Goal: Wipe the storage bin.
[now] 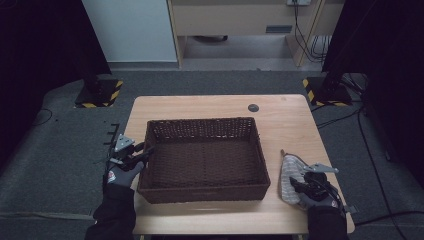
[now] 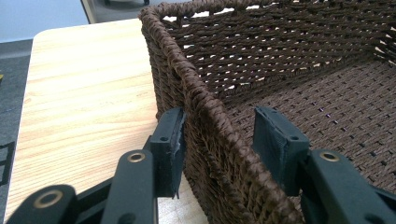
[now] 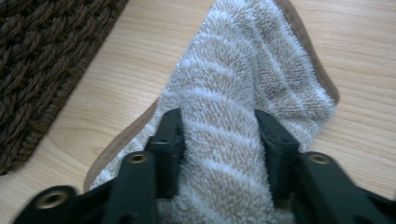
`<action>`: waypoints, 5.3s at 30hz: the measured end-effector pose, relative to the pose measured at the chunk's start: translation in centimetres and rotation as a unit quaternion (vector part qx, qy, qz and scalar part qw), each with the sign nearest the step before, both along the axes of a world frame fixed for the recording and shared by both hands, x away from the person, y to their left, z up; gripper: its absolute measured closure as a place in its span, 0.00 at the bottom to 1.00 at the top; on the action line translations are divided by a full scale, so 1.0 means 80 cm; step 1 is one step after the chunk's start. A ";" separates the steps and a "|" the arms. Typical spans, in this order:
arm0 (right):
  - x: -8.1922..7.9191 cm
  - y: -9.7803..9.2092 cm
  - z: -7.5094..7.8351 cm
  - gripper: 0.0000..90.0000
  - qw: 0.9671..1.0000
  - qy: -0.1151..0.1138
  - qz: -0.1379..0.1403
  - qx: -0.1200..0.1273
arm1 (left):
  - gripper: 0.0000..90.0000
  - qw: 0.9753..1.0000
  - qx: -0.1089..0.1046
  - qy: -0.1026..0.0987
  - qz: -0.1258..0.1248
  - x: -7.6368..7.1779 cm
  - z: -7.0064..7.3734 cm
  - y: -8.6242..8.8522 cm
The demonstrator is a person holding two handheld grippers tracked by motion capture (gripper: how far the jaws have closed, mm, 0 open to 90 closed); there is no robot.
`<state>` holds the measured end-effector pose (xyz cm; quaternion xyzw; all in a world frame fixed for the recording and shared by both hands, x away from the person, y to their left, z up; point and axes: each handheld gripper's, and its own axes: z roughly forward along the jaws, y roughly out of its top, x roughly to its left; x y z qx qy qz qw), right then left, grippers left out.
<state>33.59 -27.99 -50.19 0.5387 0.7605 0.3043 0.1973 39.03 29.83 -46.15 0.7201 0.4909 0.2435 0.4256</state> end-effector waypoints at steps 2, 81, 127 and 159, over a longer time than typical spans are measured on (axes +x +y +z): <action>0.001 0.001 0.001 0.72 1.000 0.002 0.003 0.001 | 0.58 1.000 0.000 0.000 0.001 0.000 0.000 0.000; 0.176 0.072 -0.003 0.80 0.989 -0.044 0.109 0.092 | 0.62 1.000 0.004 0.006 -0.024 0.020 0.001 -0.009; 0.124 0.062 0.029 0.79 0.983 -0.067 0.147 0.083 | 0.54 1.000 0.026 0.008 -0.009 0.020 0.003 -0.013; 0.108 0.065 0.021 0.78 0.987 -0.041 0.146 0.057 | 0.46 1.000 0.017 0.010 0.008 0.020 0.001 -0.011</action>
